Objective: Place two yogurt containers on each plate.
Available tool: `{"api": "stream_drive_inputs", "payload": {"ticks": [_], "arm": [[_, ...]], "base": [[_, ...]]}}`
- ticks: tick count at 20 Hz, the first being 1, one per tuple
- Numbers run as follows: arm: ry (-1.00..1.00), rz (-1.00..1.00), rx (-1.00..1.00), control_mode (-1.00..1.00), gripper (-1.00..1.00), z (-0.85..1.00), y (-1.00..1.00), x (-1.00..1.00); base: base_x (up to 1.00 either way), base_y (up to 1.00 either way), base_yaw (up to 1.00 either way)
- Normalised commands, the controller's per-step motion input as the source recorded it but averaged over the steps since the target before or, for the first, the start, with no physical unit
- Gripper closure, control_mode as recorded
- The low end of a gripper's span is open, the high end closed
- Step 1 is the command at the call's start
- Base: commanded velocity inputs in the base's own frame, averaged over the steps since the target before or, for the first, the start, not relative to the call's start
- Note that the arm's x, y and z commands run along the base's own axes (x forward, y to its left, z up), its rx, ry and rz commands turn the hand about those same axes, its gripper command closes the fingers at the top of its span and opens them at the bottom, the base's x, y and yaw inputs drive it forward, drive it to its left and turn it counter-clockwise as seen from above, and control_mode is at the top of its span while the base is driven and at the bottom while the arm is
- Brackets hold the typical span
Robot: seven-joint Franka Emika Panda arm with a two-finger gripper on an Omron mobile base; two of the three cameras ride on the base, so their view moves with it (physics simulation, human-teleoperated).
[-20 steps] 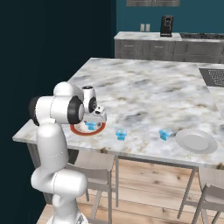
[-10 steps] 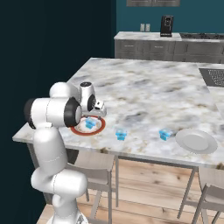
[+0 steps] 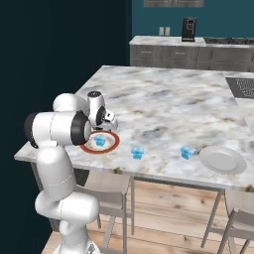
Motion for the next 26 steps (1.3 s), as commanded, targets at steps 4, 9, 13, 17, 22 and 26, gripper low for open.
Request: {"api": "stream_drive_inputs", "payload": {"ticks": [4, 9, 13, 17, 22, 26], "arm": [[0.0, 0.02, 0.03, -1.0, -1.0, 0.23, 0.5, 0.22], [0.11, 0.08, 0.0, -1.0, -1.0, 0.22, 0.42, 0.3], [0.07, 0.05, 0.0, -1.0, -1.0, -0.04, 0.19, 0.39], [0.02, 0.0, 0.0, -1.0, -1.0, -0.16, 0.08, 0.46], [0.03, 0.0, -0.03, -1.0, -1.0, -0.2, 0.01, 0.3], [0.05, 0.0, 0.0, -1.0, -1.0, -0.25, 0.0, 0.13]], "base": [[0.0, 0.0, 0.0], [0.0, 0.0, 0.0], [0.0, 0.0, 0.0], [0.0, 0.0, 0.0], [0.0, 0.0, 0.0], [0.0, 0.0, 0.0]]}}
